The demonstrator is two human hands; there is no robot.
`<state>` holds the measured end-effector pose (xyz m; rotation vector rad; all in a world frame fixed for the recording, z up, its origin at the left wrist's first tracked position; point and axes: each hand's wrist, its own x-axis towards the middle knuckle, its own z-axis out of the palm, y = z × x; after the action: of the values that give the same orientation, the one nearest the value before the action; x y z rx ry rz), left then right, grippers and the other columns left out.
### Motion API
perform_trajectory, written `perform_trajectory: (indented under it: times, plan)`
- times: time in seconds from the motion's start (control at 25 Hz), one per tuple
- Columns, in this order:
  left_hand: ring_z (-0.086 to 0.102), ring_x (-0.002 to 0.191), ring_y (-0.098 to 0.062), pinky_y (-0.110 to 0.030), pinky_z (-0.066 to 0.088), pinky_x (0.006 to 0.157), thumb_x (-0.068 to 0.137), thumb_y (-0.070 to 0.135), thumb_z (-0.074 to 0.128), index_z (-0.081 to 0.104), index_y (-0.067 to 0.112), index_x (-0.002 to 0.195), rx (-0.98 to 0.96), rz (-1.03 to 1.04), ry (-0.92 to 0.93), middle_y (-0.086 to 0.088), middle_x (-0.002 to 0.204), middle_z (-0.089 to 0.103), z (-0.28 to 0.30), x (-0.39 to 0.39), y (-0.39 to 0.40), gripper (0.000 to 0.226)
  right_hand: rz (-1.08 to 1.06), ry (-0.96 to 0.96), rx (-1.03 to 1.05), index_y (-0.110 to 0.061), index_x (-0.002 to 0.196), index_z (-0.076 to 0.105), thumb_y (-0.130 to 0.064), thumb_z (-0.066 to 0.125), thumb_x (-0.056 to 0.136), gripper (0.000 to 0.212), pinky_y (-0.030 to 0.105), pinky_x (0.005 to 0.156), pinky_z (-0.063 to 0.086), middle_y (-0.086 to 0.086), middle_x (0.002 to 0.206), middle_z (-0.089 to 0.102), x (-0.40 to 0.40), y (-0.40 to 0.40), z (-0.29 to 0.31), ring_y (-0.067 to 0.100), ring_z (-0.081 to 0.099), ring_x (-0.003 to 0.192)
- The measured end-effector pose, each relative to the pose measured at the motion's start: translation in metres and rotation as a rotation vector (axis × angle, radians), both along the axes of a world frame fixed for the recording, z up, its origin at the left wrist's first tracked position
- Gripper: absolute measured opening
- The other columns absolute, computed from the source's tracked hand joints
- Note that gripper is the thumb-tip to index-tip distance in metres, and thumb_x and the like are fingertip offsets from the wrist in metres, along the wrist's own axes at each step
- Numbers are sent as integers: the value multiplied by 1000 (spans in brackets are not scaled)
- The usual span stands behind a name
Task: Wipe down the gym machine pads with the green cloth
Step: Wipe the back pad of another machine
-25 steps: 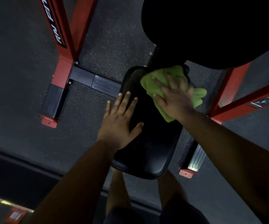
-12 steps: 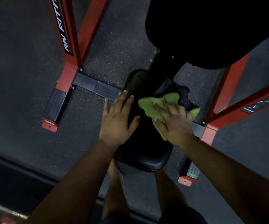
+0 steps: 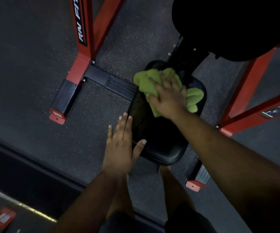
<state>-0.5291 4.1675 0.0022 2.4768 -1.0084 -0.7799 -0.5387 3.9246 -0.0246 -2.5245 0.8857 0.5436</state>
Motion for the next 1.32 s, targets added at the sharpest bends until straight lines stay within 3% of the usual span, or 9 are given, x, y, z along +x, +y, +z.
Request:
perform_trajectory:
  times: [0.12, 0.28, 0.56, 0.76, 0.88, 0.96, 1.08, 1.2, 1.32]
  plan:
    - [4, 157, -13, -51, 11, 126, 100, 70, 21, 10, 14, 162, 7, -66, 9, -1, 170, 3, 1, 0, 21, 84, 117, -74, 66, -56, 154, 11, -71, 25, 91, 66, 61, 115, 17, -12, 169, 4, -69, 58, 35, 25, 6, 155]
    - [1, 157, -12, -50, 13, 126, 97, 74, 13, 3, 13, 162, 78, -128, 10, 0, 170, -4, 5, 6, 27, 89, -2, -11, 64, -56, 154, 3, -74, 22, 94, 66, 65, 111, 24, -9, 169, 7, -146, 103, 65, 28, 9, 154]
    - [-11, 154, -8, -46, -3, 127, 99, 69, 23, -7, 18, 160, 77, -94, 9, 1, 169, -8, 6, 1, 26, 85, -65, 64, 8, -53, 153, 18, -64, 36, 95, 61, 75, 110, 12, -8, 169, -4, 14, 63, 26, 36, -1, 153]
    - [5, 157, -12, -54, 13, 126, 101, 35, 44, 12, 13, 162, -277, 237, 174, -1, 171, 5, 14, 15, 45, 72, 24, -24, -35, -52, 153, 22, -63, 39, 94, 62, 67, 111, 17, -4, 169, 3, -24, 97, 38, 33, 9, 153]
    - [8, 156, -10, -56, 18, 124, 98, 29, 39, 24, 13, 160, -265, 198, 185, -2, 170, 13, 15, 21, 40, 65, 141, -87, -19, -56, 154, 12, -66, 40, 95, 66, 65, 110, 21, -6, 169, 5, -108, 119, 57, 30, 13, 153]
    - [6, 156, -11, -51, 13, 126, 100, 39, 34, 26, 14, 159, -167, 57, 144, -2, 169, 14, 17, 22, 15, 64, 21, -75, 42, -56, 154, 11, -67, 38, 94, 67, 64, 112, 21, -9, 169, 2, -149, 110, 53, 28, 8, 153]
    - [3, 157, -18, -48, 8, 127, 101, 52, 29, 23, 15, 160, -1, -136, 33, -5, 170, 11, 9, 24, -29, 70, -264, -164, 143, -44, 155, 27, -63, 38, 92, 67, 61, 118, 18, -4, 169, 6, -163, 86, 33, 31, -3, 155]
    - [5, 157, -24, -52, 10, 126, 98, 54, 32, 24, 17, 160, 57, -213, -90, -7, 170, 13, -3, 24, -48, 73, -383, -199, 140, -37, 154, 35, -61, 41, 91, 68, 51, 123, 4, 5, 169, 11, -133, 44, 6, 40, -6, 153]
    - [5, 157, -25, -53, 11, 126, 97, 53, 32, 24, 17, 160, 59, -232, -128, -7, 170, 14, -4, 22, -45, 73, -578, -112, 141, -32, 156, 34, -59, 44, 94, 68, 47, 123, 5, 3, 170, 3, -95, -28, -20, 42, -4, 153]
